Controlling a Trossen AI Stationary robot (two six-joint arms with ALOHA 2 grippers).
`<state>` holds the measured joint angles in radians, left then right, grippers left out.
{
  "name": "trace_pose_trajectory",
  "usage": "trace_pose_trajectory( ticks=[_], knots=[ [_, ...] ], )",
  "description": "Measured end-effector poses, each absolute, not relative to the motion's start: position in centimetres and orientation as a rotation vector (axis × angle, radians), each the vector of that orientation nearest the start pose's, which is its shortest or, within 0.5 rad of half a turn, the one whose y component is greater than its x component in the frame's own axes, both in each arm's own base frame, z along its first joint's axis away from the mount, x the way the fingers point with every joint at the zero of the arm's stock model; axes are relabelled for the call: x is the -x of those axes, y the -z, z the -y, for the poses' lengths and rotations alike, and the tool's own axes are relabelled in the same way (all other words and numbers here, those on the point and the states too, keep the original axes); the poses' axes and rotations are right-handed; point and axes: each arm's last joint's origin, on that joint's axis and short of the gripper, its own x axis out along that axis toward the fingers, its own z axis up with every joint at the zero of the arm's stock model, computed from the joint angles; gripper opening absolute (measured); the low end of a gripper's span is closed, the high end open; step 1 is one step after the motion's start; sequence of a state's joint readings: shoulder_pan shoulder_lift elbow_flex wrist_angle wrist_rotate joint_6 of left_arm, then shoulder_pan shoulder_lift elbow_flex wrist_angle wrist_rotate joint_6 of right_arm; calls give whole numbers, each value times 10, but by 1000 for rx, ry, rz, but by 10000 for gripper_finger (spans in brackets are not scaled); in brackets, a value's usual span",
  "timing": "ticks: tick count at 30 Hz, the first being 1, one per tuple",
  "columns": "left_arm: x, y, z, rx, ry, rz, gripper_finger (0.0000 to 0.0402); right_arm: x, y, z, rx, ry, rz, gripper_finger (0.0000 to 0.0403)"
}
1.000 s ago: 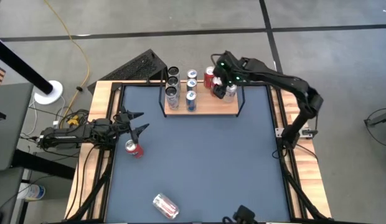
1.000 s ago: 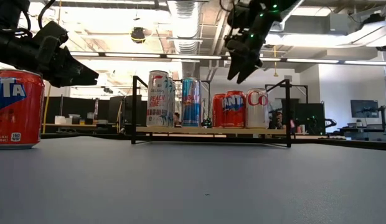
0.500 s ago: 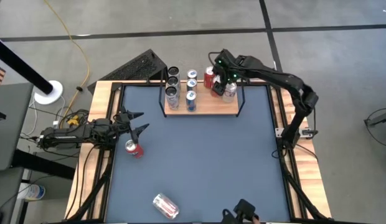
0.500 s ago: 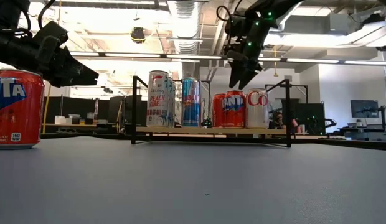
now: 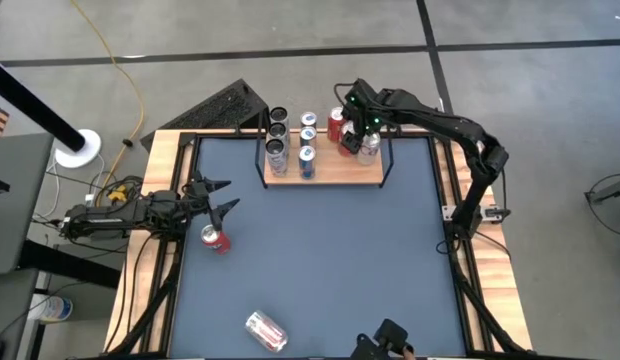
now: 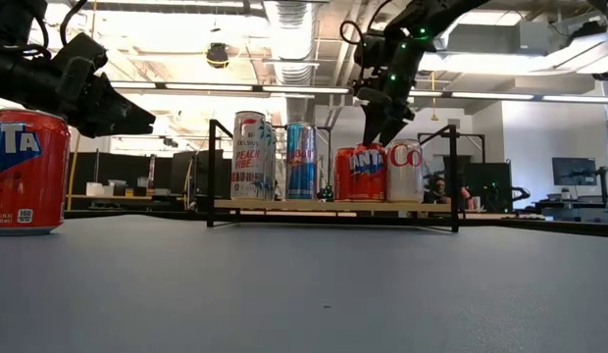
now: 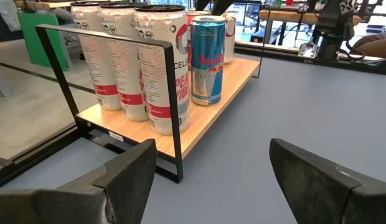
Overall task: Place canned beverage on shelf
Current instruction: Adjust the red soda can on the shelf
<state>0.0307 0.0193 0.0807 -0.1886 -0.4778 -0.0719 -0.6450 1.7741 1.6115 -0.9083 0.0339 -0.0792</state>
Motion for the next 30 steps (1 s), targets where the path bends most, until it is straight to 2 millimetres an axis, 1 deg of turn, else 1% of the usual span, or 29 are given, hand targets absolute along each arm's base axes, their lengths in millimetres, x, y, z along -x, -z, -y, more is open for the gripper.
trace_pose_trajectory(
  ticks=[8, 12, 23, 26, 30],
  knots=[
    [-89, -172, -16, 42, -512, -107, 300, -299, -297, 219, -258, 544, -1064, 285],
    [-89, -172, -16, 42, -512, -107, 300, -301, -297, 216, -245, 530, -1065, 277],
    [-89, -172, -16, 42, -512, -107, 300, -311, -297, 204, -161, 459, -1072, 275],
    [-89, -172, -16, 42, -512, -107, 300, -317, -294, 201, -119, 425, -1080, 275],
    [-89, -172, -16, 42, -512, -107, 300, -318, -289, 202, -79, 395, -1111, 275]
  ],
)
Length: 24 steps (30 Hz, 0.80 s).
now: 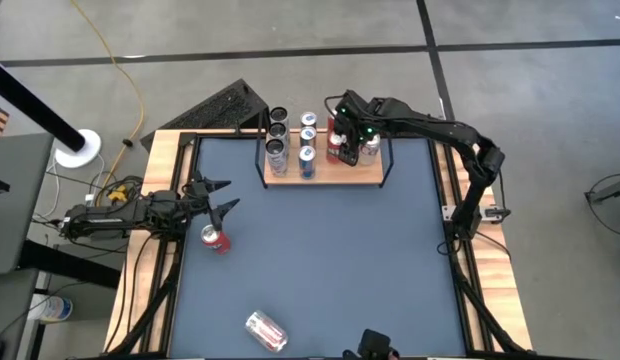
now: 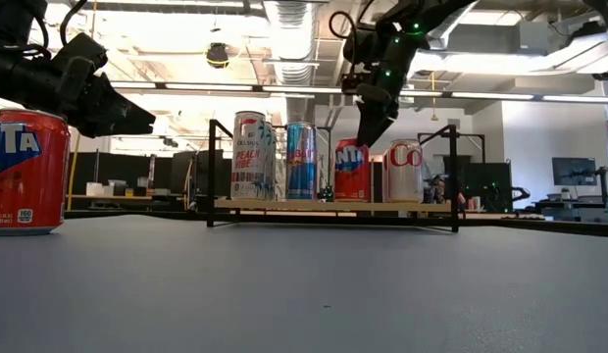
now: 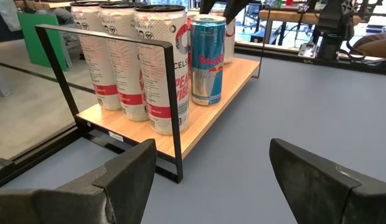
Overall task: Place canned beverage on shelf
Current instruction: Adjust the red soda can on the shelf
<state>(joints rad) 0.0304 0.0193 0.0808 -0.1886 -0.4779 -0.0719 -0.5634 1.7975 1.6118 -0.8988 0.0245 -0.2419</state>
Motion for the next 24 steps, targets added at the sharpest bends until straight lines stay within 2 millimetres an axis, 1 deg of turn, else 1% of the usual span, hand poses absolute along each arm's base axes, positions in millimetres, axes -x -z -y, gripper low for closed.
trace_pose_trajectory(
  ticks=[3, 10, 24],
  knots=[
    [-89, -172, -16, 42, -512, -107, 300, -318, -286, 203, -69, 387, -1121, 275],
    [-89, -172, -16, 42, -512, -107, 300, -317, -287, 205, -56, 391, -1123, 275],
    [-89, -172, -16, 42, -512, -107, 300, -316, -288, 203, 26, 510, -1174, 275]
  ],
)
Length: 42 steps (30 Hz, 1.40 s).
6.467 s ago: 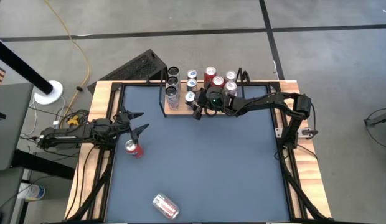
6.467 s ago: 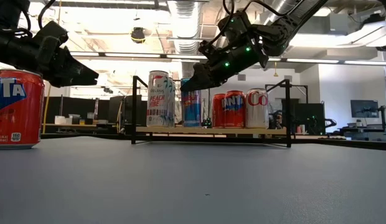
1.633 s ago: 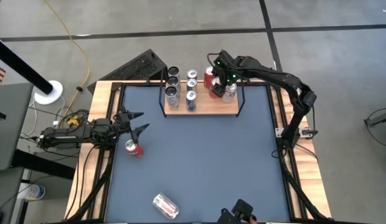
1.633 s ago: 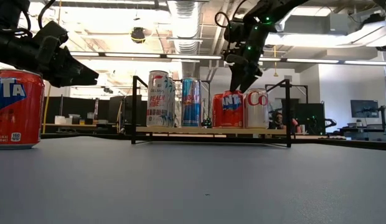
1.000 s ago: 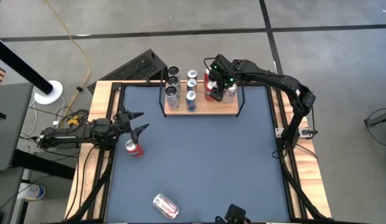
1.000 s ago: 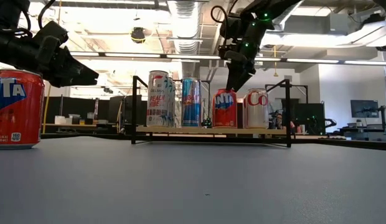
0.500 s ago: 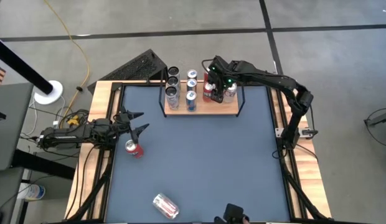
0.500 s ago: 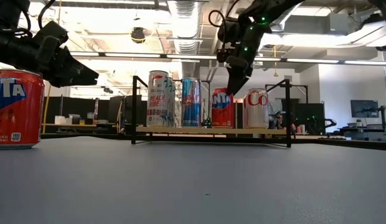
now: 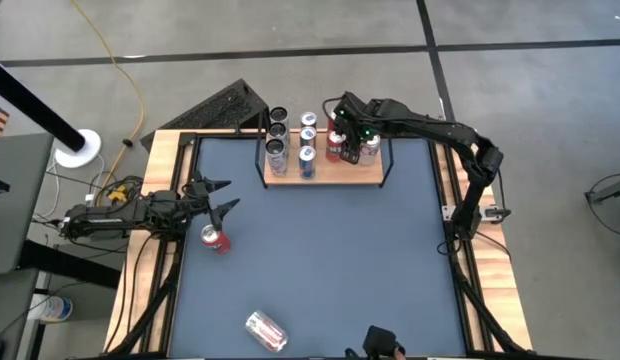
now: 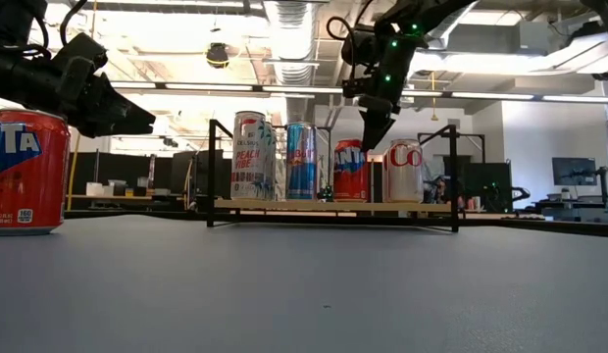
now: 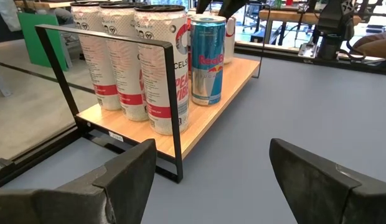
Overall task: Place canned beverage on shelf
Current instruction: Adjust the red soda can on the shelf, then put the red soda can on the shelf aligned with the other red soda cans
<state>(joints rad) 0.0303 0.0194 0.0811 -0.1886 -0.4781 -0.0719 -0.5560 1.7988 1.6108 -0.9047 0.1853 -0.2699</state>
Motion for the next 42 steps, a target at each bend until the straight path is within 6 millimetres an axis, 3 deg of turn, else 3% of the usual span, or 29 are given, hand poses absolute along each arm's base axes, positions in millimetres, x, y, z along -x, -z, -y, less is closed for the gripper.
trace_pose_trajectory(
  ticks=[11, 21, 26, 36, 42],
  knots=[
    [-89, -172, -16, 42, -512, -107, 300, -317, -295, 188, 23, 460, -1243, 275],
    [-89, -172, -16, 42, -512, -106, 300, -332, -324, 168, 73, 429, -1155, 275],
    [-89, -172, -16, 42, -512, -107, 300, -341, -327, 162, 92, 420, -1092, 275],
    [-89, -172, -16, 42, -512, -107, 300, -344, -326, 172, 92, 454, -1033, 275],
    [-89, -172, -16, 42, -512, -107, 300, -331, -330, 206, -83, 638, -924, 275]
  ],
)
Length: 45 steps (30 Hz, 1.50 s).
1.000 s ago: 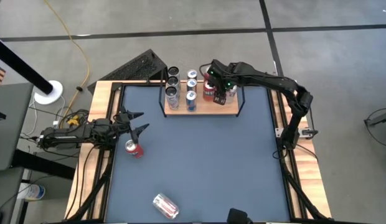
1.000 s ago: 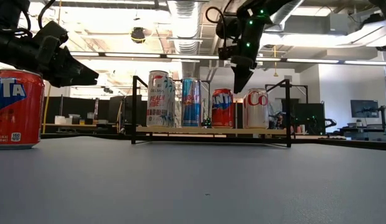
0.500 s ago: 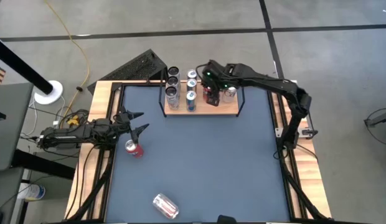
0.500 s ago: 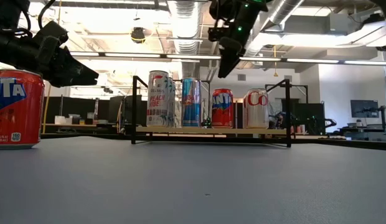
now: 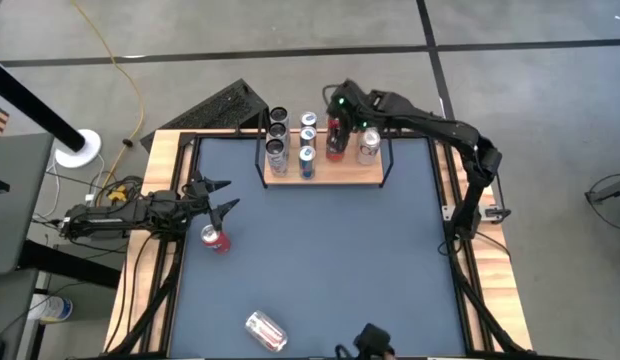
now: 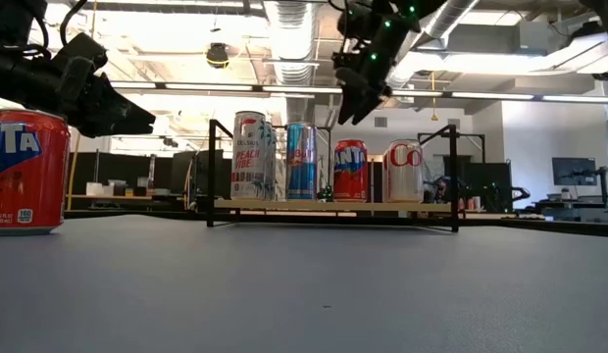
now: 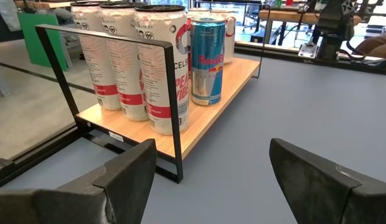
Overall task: Place canned beverage on shelf
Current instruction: Put the red soda can on the shelf aligned with the other red soda cans
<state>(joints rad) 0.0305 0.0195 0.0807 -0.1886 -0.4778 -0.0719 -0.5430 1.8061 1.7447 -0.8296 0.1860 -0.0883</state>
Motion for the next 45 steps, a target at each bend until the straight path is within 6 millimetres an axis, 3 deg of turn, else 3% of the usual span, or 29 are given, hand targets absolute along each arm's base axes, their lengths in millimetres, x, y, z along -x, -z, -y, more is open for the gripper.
trace_pose_trajectory(
  ticks=[4, 9, 19, 24, 29, 34, 41, 45],
  knots=[
    [-89, -172, -16, 42, -512, -107, 300, -320, -329, 223, -135, 671, -922, 275],
    [-89, -172, -16, 42, -512, -107, 300, -320, -325, 232, -136, 672, -916, 275],
    [-89, -172, -16, 42, -512, -107, 300, -325, -320, 236, -167, 635, -884, 275],
    [-89, -172, -16, 42, -512, -107, 300, -325, -333, 221, -129, 595, -862, 275],
    [-89, -172, -16, 42, -512, -107, 300, -319, -363, 176, -96, 430, -835, 275],
    [-89, -172, -16, 42, -512, -107, 300, -322, -381, 103, -12, 146, -852, 275],
    [-89, -172, -16, 42, -512, -107, 300, -324, -393, 1, 196, -255, -802, 275],
    [-89, -172, -16, 42, -512, -107, 300, -339, -394, -35, 242, -440, -661, 275]
  ],
)
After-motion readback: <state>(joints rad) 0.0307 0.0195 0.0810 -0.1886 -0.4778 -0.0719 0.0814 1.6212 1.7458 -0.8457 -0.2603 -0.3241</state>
